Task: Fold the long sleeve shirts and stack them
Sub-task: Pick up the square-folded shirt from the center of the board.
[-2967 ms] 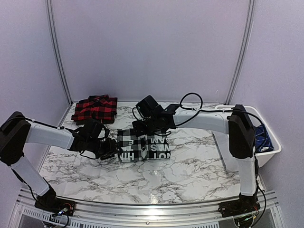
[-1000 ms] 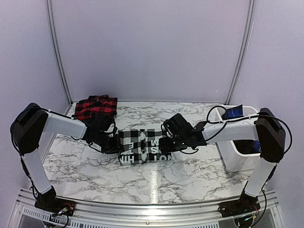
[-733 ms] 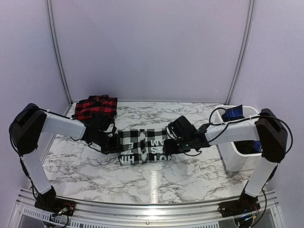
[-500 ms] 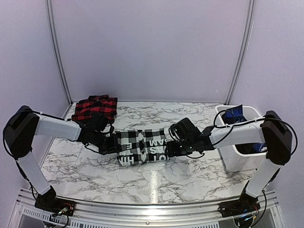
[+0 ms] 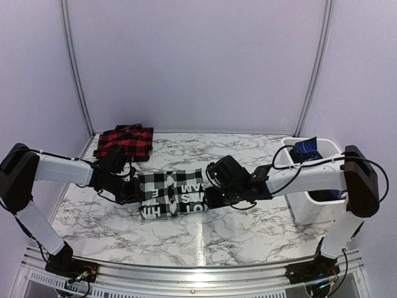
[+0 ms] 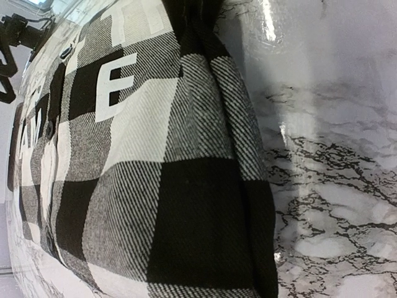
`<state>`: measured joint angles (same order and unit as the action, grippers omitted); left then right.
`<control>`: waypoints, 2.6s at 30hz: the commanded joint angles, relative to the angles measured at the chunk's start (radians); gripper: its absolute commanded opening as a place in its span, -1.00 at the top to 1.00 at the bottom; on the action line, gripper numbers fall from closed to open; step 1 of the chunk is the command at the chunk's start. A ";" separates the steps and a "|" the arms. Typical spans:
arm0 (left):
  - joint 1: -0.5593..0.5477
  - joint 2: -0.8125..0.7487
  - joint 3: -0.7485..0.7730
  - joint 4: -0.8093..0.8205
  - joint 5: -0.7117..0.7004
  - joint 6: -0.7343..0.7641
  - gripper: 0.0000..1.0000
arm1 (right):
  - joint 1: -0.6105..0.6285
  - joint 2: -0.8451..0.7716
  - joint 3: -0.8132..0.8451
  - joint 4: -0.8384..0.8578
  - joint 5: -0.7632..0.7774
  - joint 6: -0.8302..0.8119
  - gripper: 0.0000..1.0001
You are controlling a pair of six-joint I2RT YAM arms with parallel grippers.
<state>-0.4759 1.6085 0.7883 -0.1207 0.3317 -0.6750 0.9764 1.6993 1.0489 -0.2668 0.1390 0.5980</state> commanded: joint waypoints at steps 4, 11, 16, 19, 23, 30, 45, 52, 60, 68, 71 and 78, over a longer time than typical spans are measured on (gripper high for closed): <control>0.031 -0.026 0.007 -0.083 0.027 0.076 1.00 | 0.023 0.119 0.243 -0.054 0.076 -0.072 0.27; 0.079 -0.012 0.027 -0.104 0.054 0.118 1.00 | 0.030 0.278 0.354 -0.057 0.045 -0.097 0.36; 0.122 0.028 0.075 -0.117 0.076 0.150 1.00 | 0.036 0.343 0.345 -0.032 -0.001 -0.074 0.37; 0.131 0.051 0.095 -0.121 0.090 0.163 1.00 | 0.039 0.365 0.331 -0.008 -0.029 -0.054 0.37; 0.150 0.058 0.094 -0.125 0.100 0.157 0.94 | 0.039 0.368 0.321 0.016 -0.056 -0.035 0.37; 0.172 0.053 0.051 -0.125 0.055 0.171 0.32 | 0.038 0.367 0.319 0.015 -0.060 -0.032 0.37; 0.145 0.110 -0.021 0.014 0.127 0.106 0.20 | 0.039 0.365 0.311 0.026 -0.068 -0.024 0.37; 0.137 0.098 -0.021 0.021 0.119 0.084 0.88 | 0.014 0.280 0.268 0.042 -0.065 -0.023 0.25; 0.137 0.109 -0.022 0.021 0.121 0.086 0.97 | -0.133 0.139 0.026 0.322 -0.306 0.047 -0.37; 0.137 0.110 -0.023 0.021 0.125 0.084 1.00 | -0.175 0.213 -0.003 0.456 -0.424 0.105 -0.47; 0.137 0.113 -0.024 0.021 0.129 0.086 1.00 | -0.185 0.249 -0.012 0.524 -0.460 0.142 -0.46; 0.135 0.116 -0.026 0.021 0.129 0.087 1.00 | -0.185 0.315 -0.010 0.588 -0.478 0.205 -0.35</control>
<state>-0.3340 1.6943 0.7860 -0.0715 0.4660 -0.5877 0.7971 1.9827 1.0447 0.2684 -0.3145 0.7471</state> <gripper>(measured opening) 0.030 0.688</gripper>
